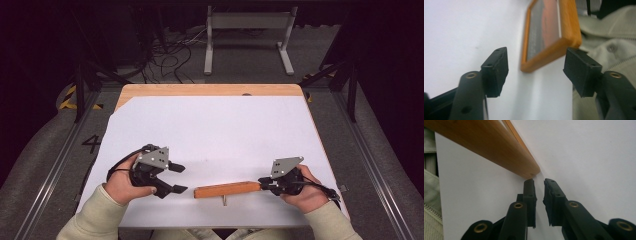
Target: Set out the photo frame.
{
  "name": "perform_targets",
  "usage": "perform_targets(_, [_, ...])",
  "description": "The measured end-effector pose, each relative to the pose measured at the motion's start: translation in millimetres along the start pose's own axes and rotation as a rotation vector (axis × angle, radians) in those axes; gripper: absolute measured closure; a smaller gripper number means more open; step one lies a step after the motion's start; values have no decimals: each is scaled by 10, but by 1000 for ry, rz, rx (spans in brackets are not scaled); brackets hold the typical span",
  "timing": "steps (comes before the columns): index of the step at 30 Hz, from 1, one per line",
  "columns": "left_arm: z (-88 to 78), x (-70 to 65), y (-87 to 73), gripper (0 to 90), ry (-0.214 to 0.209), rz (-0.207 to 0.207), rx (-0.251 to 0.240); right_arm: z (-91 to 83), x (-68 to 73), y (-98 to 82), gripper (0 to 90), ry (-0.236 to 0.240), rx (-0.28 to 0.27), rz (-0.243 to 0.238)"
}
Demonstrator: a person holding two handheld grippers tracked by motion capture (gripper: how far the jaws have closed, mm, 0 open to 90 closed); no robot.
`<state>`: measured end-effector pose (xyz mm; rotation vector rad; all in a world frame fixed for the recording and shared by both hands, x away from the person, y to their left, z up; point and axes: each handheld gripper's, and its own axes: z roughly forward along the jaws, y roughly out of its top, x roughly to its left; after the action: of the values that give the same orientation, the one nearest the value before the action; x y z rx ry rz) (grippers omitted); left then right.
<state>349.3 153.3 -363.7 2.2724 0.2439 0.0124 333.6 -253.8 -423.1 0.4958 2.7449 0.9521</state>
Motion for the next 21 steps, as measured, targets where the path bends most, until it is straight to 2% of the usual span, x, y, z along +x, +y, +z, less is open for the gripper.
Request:
perform_targets(5, [-20, 161, -90, 407, 157, -85, -80, 24, 4, -3, 874, 24, 10, -4])
perform_targets(7, [-8, 242, -145, 392, 206, -131, -103, 35, 4, -6, 881, 34, 5, -7])
perform_targets(10, [19, 350, -231, 389, 247, -185, -116, 48, 9, -5, 900, 51, -1, -10])
perform_targets(13, [66, 411, -288, 376, 272, -209, -120, 69, 19, 1, 900, 59, 2, -18])
perform_targets(15, [106, 443, -312, 372, 272, -220, -112, 103, 37, 11, 900, 77, 4, -22])
perform_targets(19, [191, 499, -346, 374, 258, -238, -107, 129, 37, 8, 900, 73, 16, -21])
perform_targets(20, [224, 528, -358, 374, 262, -248, -85, 132, 34, -4, 900, 90, 14, -9])
perform_targets(21, [224, 528, -358, 377, 262, -248, -85, 130, 36, -5, 900, 95, 19, -8])
